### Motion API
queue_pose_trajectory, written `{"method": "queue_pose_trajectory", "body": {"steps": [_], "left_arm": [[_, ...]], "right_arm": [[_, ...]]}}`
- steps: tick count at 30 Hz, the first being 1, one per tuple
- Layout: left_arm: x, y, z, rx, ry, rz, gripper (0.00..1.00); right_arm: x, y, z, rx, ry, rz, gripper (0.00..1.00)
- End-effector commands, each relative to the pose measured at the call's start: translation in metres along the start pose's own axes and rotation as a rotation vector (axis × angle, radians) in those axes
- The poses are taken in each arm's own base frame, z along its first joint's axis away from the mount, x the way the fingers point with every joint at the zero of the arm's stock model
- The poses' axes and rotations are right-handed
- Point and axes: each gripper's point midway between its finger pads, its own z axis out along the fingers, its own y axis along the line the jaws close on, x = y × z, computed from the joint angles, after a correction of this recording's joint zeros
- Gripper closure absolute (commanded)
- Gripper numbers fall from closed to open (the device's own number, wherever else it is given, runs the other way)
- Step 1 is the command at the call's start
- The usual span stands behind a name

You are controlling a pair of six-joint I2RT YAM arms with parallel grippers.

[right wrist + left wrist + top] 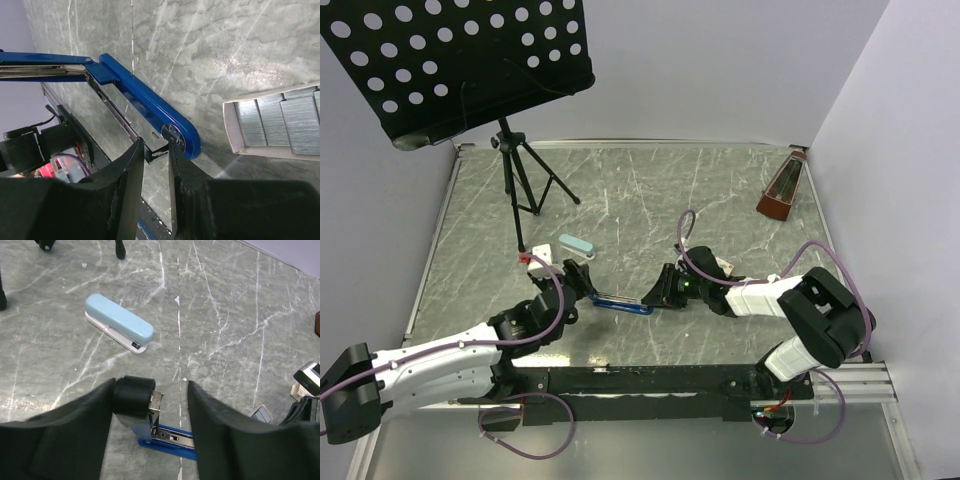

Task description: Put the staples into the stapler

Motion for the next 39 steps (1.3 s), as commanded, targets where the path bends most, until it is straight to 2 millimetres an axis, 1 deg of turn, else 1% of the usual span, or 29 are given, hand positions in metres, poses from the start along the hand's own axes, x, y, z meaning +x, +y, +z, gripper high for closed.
{"method": "queue_pose_trajectory", "body": {"steps": [1,3,5,8,9,12,14,16,19,20,22,23,24,26,27,30,34,39], "left_arm": [[-0.015,-0.023,-0.001,0.054,-0.019,-0.055,0.33],[-0.015,-0.023,0.0,0.051,-0.02,-0.047,0.29],[-0.015,-0.021,0.001,0.04,-0.024,-0.041,0.29],[-0.017,-0.019,0.001,0.026,-0.032,-0.035,0.39],[-0.017,-0.02,0.001,0.027,-0.033,-0.031,0.46],[-0.018,-0.025,0.002,0.051,-0.032,0.004,0.5],[-0.017,-0.034,0.002,0.095,-0.025,0.025,0.51],[-0.015,-0.043,0.002,0.14,-0.014,0.044,0.51],[-0.009,-0.05,0.002,0.175,0.003,0.074,0.49],[-0.006,-0.056,0.002,0.201,0.017,0.083,0.47],[-0.001,-0.06,0.002,0.218,0.03,0.109,0.44],[0.001,-0.06,0.003,0.218,0.036,0.113,0.41],[0.006,-0.06,0.004,0.215,0.045,0.129,0.4],[0.008,-0.061,0.006,0.211,0.051,0.14,0.37],[0.012,-0.059,0.007,0.201,0.058,0.158,0.37],[0.017,-0.056,0.011,0.176,0.067,0.189,0.38],[0.02,-0.061,0.014,0.177,0.077,0.22,0.38],[0.029,-0.069,0.016,0.206,0.102,0.255,0.38]], "right_arm": [[-0.011,0.007,0.004,-0.008,-0.027,-0.009,0.72],[-0.011,0.007,0.004,-0.007,-0.026,-0.009,0.72],[-0.012,0.008,0.004,-0.011,-0.027,-0.013,0.71],[-0.011,0.008,0.005,-0.012,-0.023,-0.014,0.72],[-0.011,0.008,0.005,-0.014,-0.022,-0.014,0.72],[-0.011,0.009,0.006,-0.018,-0.02,-0.014,0.72],[-0.01,0.009,0.007,-0.019,-0.015,-0.014,0.72],[-0.011,0.01,0.007,-0.023,-0.015,-0.014,0.72],[-0.011,0.01,0.007,-0.023,-0.013,-0.016,0.72],[-0.011,0.01,0.008,-0.024,-0.013,-0.017,0.72],[-0.012,0.011,0.008,-0.027,-0.013,-0.019,0.72],[-0.012,0.012,0.008,-0.029,-0.014,-0.021,0.72],[-0.012,0.012,0.008,-0.028,-0.012,-0.022,0.72],[-0.012,0.012,0.009,-0.028,-0.014,-0.022,0.72],[-0.013,0.012,0.009,-0.029,-0.014,-0.021,0.72],[-0.013,0.013,0.01,-0.031,-0.011,-0.024,0.72],[-0.013,0.013,0.011,-0.036,-0.006,-0.022,0.72],[-0.013,0.015,0.012,-0.042,0.001,-0.027,0.72]]}}
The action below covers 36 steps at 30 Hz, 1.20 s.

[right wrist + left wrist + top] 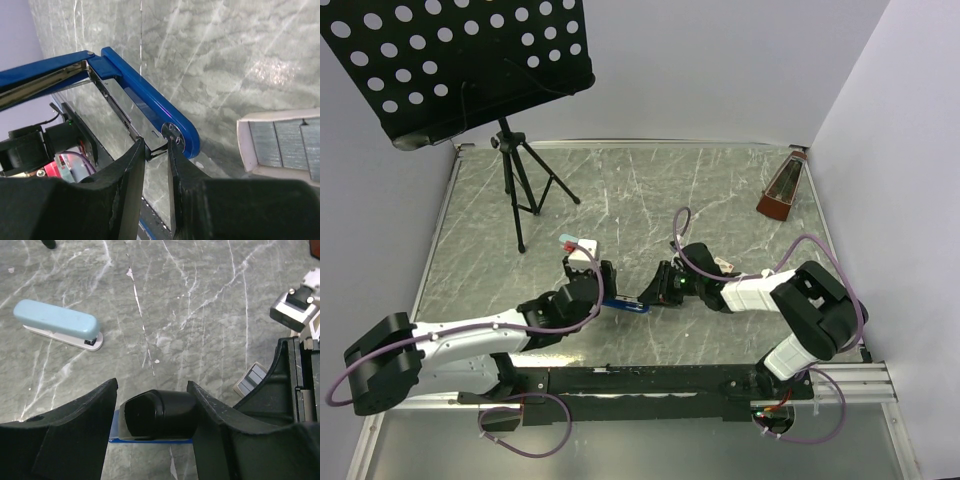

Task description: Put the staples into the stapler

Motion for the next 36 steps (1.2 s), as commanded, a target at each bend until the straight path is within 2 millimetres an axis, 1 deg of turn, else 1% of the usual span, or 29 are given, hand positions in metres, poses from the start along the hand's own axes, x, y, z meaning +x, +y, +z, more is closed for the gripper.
{"method": "queue_pose_trajectory", "body": {"steps": [1,7,10,14,18,25,31,36], "left_arm": [[-0.011,-0.019,0.004,0.049,-0.014,0.013,0.37],[-0.004,-0.028,0.007,0.075,0.009,0.04,0.34],[0.0,-0.032,0.008,0.085,0.02,0.051,0.34],[0.007,-0.042,0.007,0.119,0.041,0.068,0.34],[0.009,-0.052,0.006,0.142,0.056,0.075,0.33],[0.022,-0.065,0.004,0.158,0.084,0.098,0.33],[0.033,-0.077,0.004,0.164,0.104,0.12,0.31],[0.038,-0.089,0.002,0.187,0.114,0.129,0.29]], "right_arm": [[-0.011,0.01,0.005,-0.022,-0.022,-0.027,0.72],[-0.014,0.013,0.005,-0.029,-0.025,-0.038,0.71],[-0.014,0.013,0.006,-0.028,-0.023,-0.044,0.71],[-0.016,0.015,0.006,-0.031,-0.026,-0.053,0.71],[-0.018,0.014,0.007,-0.024,-0.029,-0.066,0.72],[-0.027,0.019,0.009,-0.038,-0.042,-0.085,0.71],[-0.032,0.023,0.011,-0.045,-0.051,-0.096,0.71],[-0.035,0.025,0.012,-0.058,-0.054,-0.105,0.71]]}}
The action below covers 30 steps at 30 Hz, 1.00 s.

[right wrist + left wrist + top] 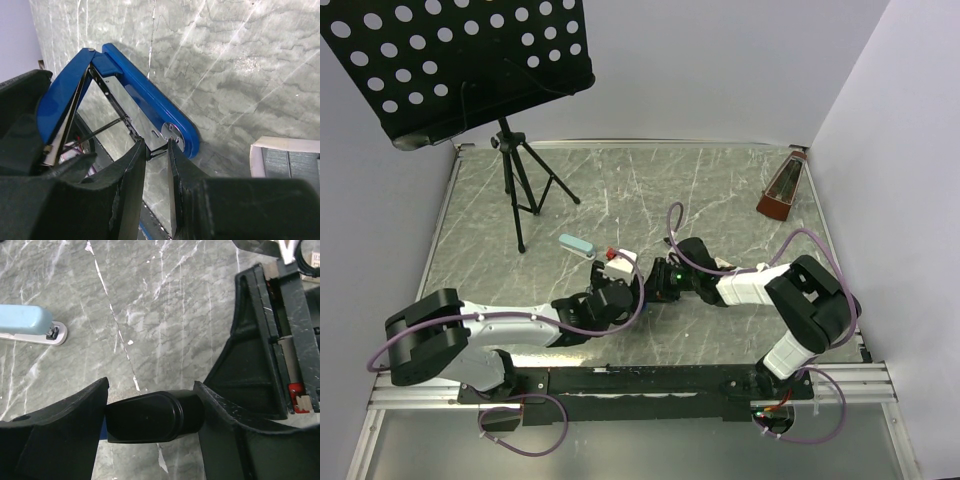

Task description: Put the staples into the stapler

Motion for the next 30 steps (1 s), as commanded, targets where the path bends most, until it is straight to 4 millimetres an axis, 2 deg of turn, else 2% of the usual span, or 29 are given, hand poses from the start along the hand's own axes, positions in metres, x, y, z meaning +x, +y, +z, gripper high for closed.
{"method": "queue_pose_trajectory", "body": {"steps": [1,8,17,26,29,30], "left_arm": [[-0.015,-0.045,-0.005,0.128,-0.016,-0.089,0.29],[-0.016,-0.057,-0.008,0.173,-0.016,-0.119,0.24],[-0.017,-0.051,-0.008,0.142,-0.022,-0.149,0.19],[-0.029,-0.028,-0.009,0.086,-0.026,-0.196,0.16],[-0.034,-0.013,-0.01,0.101,-0.03,-0.263,0.16],[-0.042,-0.005,-0.012,0.103,-0.049,-0.292,0.15]], "right_arm": [[-0.029,0.016,0.004,-0.036,-0.083,-0.048,0.71],[-0.032,0.017,0.004,-0.04,-0.091,-0.06,0.71],[-0.032,0.015,0.004,-0.034,-0.092,-0.067,0.7],[-0.033,0.011,0.001,0.002,-0.096,-0.072,0.66],[-0.035,0.013,-0.002,0.014,-0.095,-0.086,0.62],[-0.035,0.013,-0.003,0.019,-0.093,-0.091,0.61]]}}
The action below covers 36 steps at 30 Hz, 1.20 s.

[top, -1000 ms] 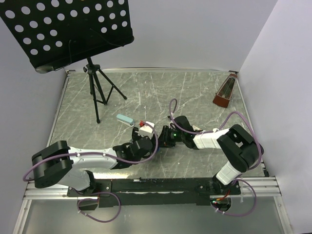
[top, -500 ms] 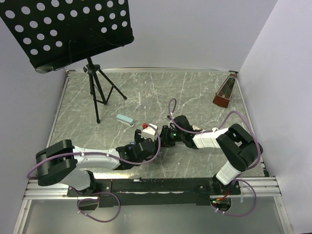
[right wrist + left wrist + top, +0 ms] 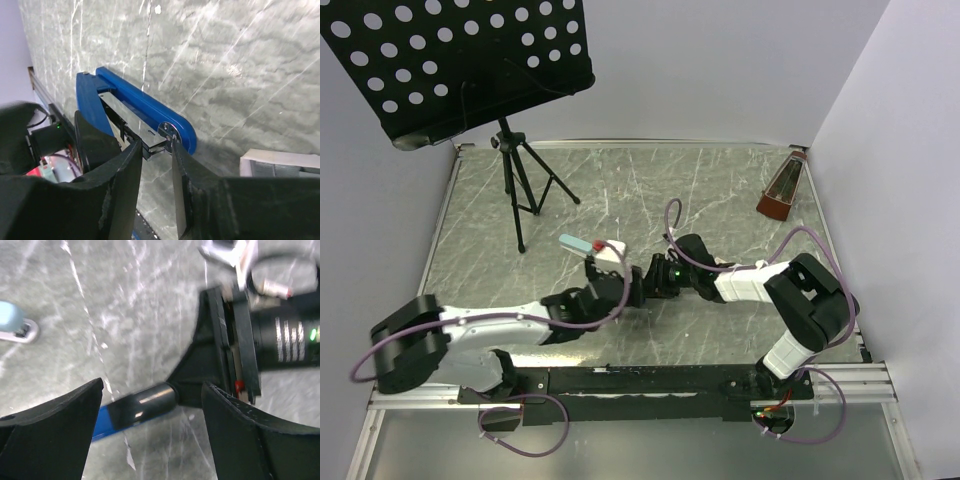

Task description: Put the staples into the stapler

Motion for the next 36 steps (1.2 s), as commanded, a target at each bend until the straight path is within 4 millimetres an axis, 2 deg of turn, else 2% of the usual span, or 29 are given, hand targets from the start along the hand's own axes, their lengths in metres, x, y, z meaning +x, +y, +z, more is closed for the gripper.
{"method": "queue_pose_trajectory", "body": {"steps": [1,3,5,6,8,12,14,15,20,21,22,25,26,28,29,30,31,32,33,35,36], "left_arm": [[-0.025,0.013,-0.009,0.045,-0.044,-0.139,0.15],[-0.034,0.023,-0.011,0.055,-0.056,-0.182,0.14],[-0.03,0.031,-0.013,0.065,-0.044,-0.204,0.14],[-0.038,0.039,-0.015,0.057,-0.063,-0.234,0.14],[-0.033,0.048,-0.016,0.047,-0.055,-0.247,0.14],[-0.042,0.064,-0.022,0.026,-0.074,-0.302,0.13],[-0.044,0.068,-0.024,0.023,-0.079,-0.317,0.13],[-0.048,0.071,-0.025,0.019,-0.087,-0.331,0.12],[-0.06,0.079,-0.031,0.006,-0.102,-0.365,0.11],[-0.068,0.079,-0.034,0.01,-0.119,-0.376,0.11],[-0.067,0.082,-0.035,0.0,-0.111,-0.373,0.1],[-0.083,0.084,-0.044,-0.005,-0.135,-0.384,0.07],[-0.083,0.088,-0.047,-0.023,-0.128,-0.378,0.04],[-0.099,0.09,-0.055,-0.026,-0.156,-0.39,0.02],[-0.097,0.095,-0.058,-0.052,-0.142,-0.383,0.01],[-0.11,0.095,-0.064,-0.049,-0.167,-0.394,0.01],[-0.112,0.097,-0.067,-0.054,-0.164,-0.389,0.01],[-0.113,0.099,-0.07,-0.061,-0.152,-0.381,0.01],[-0.124,0.1,-0.075,-0.056,-0.17,-0.388,0.01],[-0.132,0.101,-0.081,-0.046,-0.175,-0.375,0.01],[-0.138,0.103,-0.086,-0.047,-0.179,-0.372,0.01]], "right_arm": [[-0.028,0.016,-0.008,-0.007,-0.078,-0.065,0.6],[-0.029,0.015,-0.009,0.016,-0.076,-0.071,0.57],[-0.032,0.016,-0.011,0.033,-0.074,-0.085,0.56],[-0.033,0.017,-0.012,0.039,-0.075,-0.089,0.56],[-0.034,0.016,-0.015,0.06,-0.072,-0.098,0.54],[-0.039,0.013,-0.022,0.112,-0.079,-0.125,0.52],[-0.045,0.017,-0.027,0.123,-0.098,-0.154,0.52],[-0.043,0.014,-0.03,0.144,-0.09,-0.153,0.52],[-0.06,0.009,-0.047,0.241,-0.16,-0.221,0.52],[-0.062,0.008,-0.05,0.253,-0.167,-0.231,0.52],[-0.066,0.01,-0.054,0.262,-0.185,-0.258,0.52],[-0.07,0.023,-0.06,0.235,-0.198,-0.338,0.55],[-0.066,0.028,-0.06,0.231,-0.191,-0.367,0.56],[-0.068,0.039,-0.06,0.229,-0.187,-0.427,0.57],[-0.066,0.04,-0.061,0.249,-0.173,-0.441,0.58],[-0.059,0.042,-0.056,0.262,-0.143,-0.475,0.58],[-0.063,0.051,-0.055,0.26,-0.149,-0.493,0.57],[-0.061,0.053,-0.053,0.272,-0.138,-0.51,0.58],[-0.053,0.05,-0.047,0.304,-0.104,-0.534,0.57],[-0.054,0.058,-0.042,0.315,-0.092,-0.553,0.57],[-0.05,0.049,-0.036,0.352,-0.062,-0.554,0.57]]}}
